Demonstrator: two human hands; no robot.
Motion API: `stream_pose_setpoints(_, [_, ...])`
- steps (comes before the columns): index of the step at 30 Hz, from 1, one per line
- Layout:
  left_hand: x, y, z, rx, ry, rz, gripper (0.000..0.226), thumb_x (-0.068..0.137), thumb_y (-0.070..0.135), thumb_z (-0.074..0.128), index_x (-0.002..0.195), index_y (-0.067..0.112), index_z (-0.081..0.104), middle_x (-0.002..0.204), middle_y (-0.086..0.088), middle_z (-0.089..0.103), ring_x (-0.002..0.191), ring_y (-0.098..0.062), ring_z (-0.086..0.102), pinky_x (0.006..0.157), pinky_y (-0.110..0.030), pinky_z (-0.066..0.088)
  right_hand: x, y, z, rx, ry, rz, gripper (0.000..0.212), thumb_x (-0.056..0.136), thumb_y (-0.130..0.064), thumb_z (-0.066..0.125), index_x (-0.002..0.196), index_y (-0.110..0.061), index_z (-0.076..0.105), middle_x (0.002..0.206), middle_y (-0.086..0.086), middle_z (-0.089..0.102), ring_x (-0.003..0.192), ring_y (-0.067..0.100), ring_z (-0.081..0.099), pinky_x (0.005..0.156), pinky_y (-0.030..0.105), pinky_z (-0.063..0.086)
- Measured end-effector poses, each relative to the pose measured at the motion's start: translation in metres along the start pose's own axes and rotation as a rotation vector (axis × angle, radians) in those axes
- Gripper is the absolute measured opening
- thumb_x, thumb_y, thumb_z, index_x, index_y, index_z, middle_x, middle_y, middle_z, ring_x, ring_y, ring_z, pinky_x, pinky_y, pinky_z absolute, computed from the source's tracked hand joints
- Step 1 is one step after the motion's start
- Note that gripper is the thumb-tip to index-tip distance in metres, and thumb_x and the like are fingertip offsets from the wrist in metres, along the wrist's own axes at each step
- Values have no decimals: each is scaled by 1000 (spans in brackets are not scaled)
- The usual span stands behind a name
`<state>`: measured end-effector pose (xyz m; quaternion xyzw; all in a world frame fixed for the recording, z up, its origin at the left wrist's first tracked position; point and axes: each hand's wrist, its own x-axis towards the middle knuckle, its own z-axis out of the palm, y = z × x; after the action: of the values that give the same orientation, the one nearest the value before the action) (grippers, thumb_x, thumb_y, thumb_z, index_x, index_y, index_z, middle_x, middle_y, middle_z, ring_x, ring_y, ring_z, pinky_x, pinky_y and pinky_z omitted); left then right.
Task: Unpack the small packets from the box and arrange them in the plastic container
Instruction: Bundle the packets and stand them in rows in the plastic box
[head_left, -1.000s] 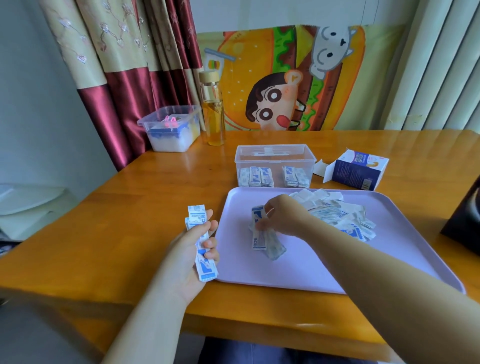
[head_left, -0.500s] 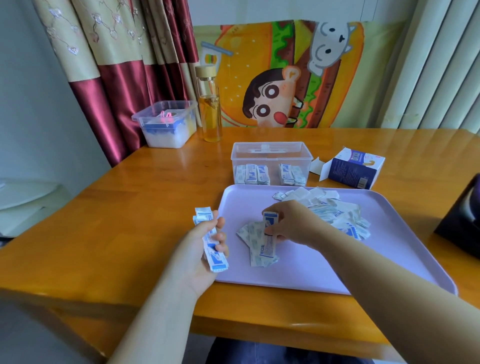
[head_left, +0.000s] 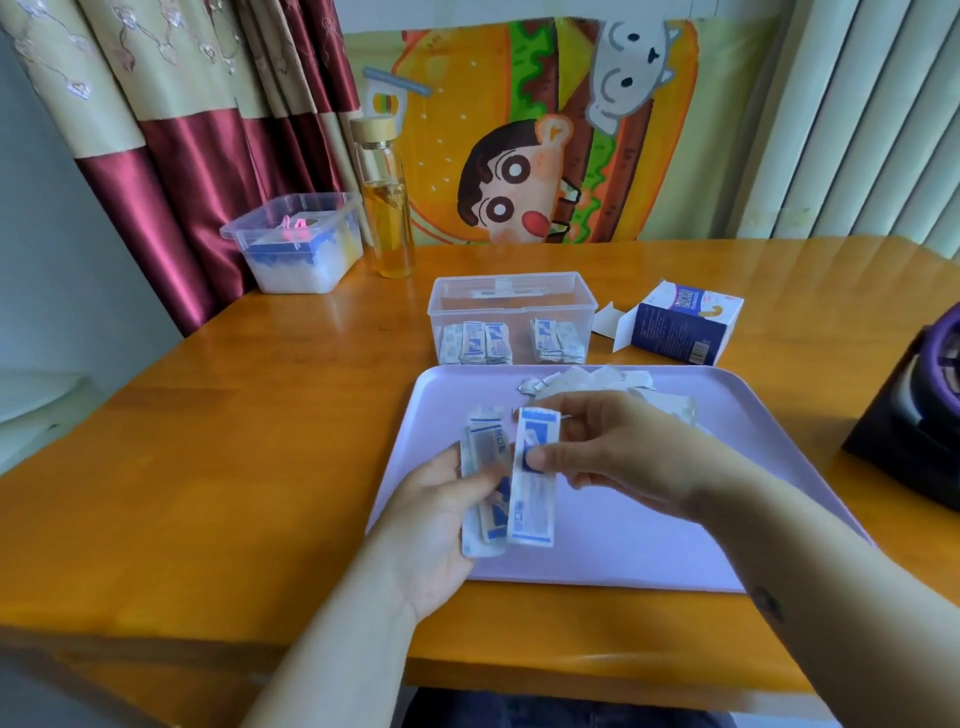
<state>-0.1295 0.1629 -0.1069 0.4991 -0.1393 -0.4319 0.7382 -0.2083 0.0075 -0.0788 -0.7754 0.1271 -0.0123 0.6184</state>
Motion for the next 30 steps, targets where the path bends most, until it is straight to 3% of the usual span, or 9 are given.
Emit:
stream_pose_setpoints(3, [4,-9,12,166,16,51,26,92,10,52,111,19,66,101,-6,73,88,-20,71,66,-30,57,-7,12,5,-173,157,-39,23,80,-22,73,102,-23,65,76,13,65,65,11,54,60,23,45])
stream_pose_setpoints(6, [7,-16,19,186,45,51,23,91,8,54,106,20,67,100,-8,74,88,-23,71,66,-31,58,-10,20,9,-72,270,-38,6,81,-24,72,78,-24,66,63,-4,55,58,10,50,55,21,43])
stream_pose_setpoints(8, [8,-18,23,178,43,42,23,91,8,54,106,19,67,99,-9,74,86,-22,72,62,-28,57,-10,26,11,1,310,-20,15,81,-21,72,68,-18,65,66,0,56,58,11,48,55,21,42])
stream_pose_setpoints(13, [11,-17,22,31,53,0,29,95,2,40,111,11,64,105,-15,71,91,-25,70,75,-35,57,-9,39,10,118,443,0,14,86,-14,65,72,-13,65,85,12,68,73,17,61,67,28,51])
stream_pose_setpoints(16, [8,-18,19,105,67,48,31,96,0,40,107,16,64,104,-6,73,87,-16,71,66,-25,57,-14,38,4,414,434,-35,12,91,-9,57,94,-8,68,91,10,72,82,17,68,70,27,55])
stream_pose_setpoints(18, [8,-19,17,172,86,88,28,96,3,45,112,16,64,104,-3,73,89,-15,71,64,-24,56,-20,33,2,550,351,-46,13,92,-9,54,94,-6,67,88,8,71,78,14,67,68,25,55])
stream_pose_setpoints(21, [9,-22,18,231,126,121,24,91,10,55,111,18,66,99,-3,74,90,-22,71,72,-35,56,-22,31,10,475,254,-24,12,90,-8,56,92,-5,68,94,11,71,85,17,67,78,30,56])
stream_pose_setpoints(25, [9,-22,17,307,152,128,21,88,16,60,105,28,66,97,1,74,88,-20,72,79,-42,57,-9,31,22,248,408,-27,6,85,-11,66,79,-11,66,96,16,70,92,28,67,83,40,56])
stream_pose_setpoints(30, [7,-13,7,197,151,79,23,93,8,53,108,18,67,99,-7,74,91,-25,70,80,-39,55,10,23,32,158,412,-65,16,81,-10,71,70,-13,60,70,-1,66,61,5,60,56,16,45])
